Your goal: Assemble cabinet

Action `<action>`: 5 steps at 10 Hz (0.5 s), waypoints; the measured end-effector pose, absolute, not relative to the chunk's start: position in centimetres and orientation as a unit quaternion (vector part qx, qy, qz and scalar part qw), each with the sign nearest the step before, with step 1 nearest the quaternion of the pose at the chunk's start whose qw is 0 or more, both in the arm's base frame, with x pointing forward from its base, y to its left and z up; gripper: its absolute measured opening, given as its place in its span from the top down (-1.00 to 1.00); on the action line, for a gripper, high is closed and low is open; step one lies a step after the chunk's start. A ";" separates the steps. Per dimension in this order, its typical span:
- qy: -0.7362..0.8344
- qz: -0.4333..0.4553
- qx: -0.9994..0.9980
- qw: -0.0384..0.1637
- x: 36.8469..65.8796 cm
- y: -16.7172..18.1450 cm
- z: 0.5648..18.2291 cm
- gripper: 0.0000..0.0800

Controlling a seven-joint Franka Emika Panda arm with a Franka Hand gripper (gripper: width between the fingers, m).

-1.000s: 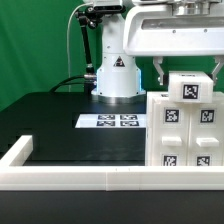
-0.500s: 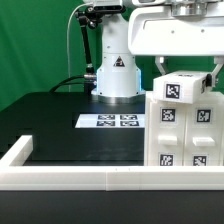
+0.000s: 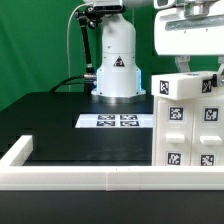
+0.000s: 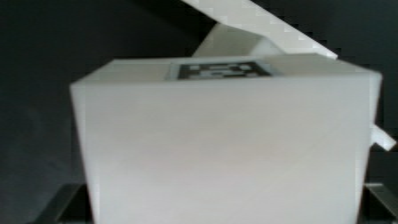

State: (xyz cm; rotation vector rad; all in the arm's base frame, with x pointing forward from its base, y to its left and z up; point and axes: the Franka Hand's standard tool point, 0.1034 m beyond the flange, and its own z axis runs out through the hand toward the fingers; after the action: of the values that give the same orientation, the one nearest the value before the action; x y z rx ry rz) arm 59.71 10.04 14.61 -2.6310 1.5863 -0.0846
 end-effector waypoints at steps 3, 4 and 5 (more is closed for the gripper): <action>0.597 -0.019 -0.801 0.043 59.7 10.2 14.6 -0.41; 0.604 -0.018 -0.795 0.044 59.7 10.2 14.6 -0.41; 0.644 -0.012 -0.764 0.049 59.7 10.3 14.6 -0.41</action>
Offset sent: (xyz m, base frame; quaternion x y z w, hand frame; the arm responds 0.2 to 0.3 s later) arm 0.0000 0.0000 0.0000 0.0000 0.0000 0.1296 0.9916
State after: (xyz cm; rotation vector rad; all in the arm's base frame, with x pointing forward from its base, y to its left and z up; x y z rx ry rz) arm 59.71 10.27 14.62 -2.3279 1.9613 -0.0377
